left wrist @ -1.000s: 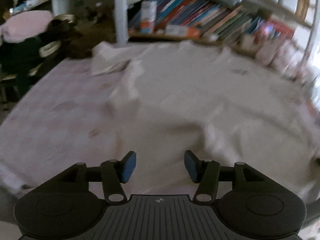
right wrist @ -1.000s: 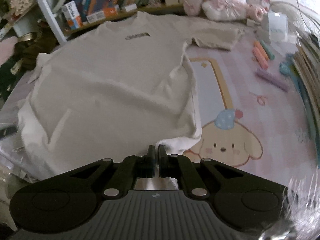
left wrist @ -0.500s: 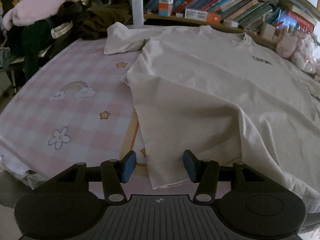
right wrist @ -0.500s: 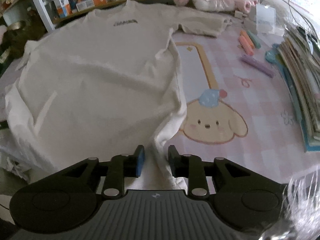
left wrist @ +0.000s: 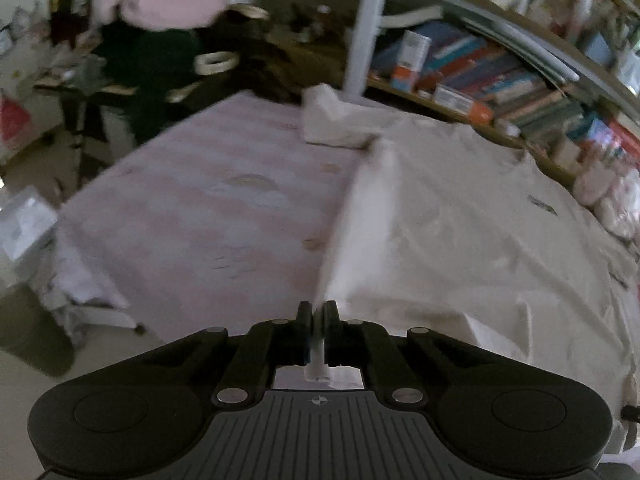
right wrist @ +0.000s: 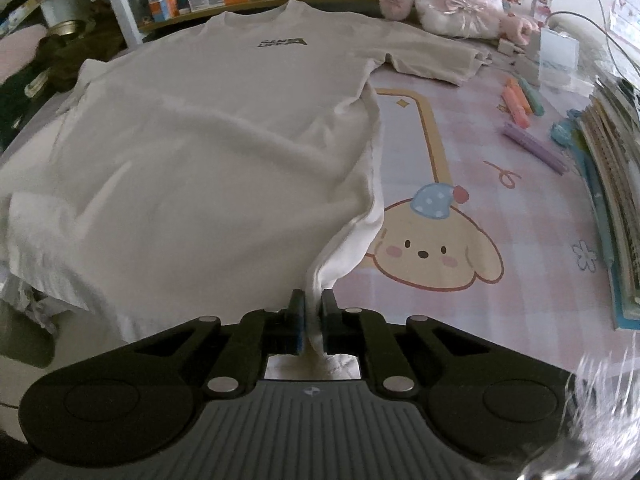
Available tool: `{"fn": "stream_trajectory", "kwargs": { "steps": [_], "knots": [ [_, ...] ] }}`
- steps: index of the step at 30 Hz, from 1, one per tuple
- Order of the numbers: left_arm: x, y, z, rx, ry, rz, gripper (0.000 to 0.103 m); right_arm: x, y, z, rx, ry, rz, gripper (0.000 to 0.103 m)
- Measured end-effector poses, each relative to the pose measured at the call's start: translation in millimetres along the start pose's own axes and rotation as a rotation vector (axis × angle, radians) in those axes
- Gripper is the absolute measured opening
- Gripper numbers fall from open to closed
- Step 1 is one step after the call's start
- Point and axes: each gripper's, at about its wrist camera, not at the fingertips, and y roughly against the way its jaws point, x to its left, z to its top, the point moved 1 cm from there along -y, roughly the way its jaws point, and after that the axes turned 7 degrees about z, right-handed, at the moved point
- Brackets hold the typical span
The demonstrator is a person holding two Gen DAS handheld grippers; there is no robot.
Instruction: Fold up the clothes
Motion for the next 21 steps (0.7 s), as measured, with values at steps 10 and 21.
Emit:
{"fn": "stream_trajectory", "kwargs": {
  "steps": [10, 21],
  "knots": [
    [-4, -23, -4, 0.018, -0.070, 0.113, 0.012, -5, 1, 1, 0.005, -0.054, 0.008, 0.008],
    [-81, -69, 9, 0.040, -0.354, -0.233, 0.015, 10, 24, 3, -0.021, -0.124, -0.046, 0.005]
  ]
}}
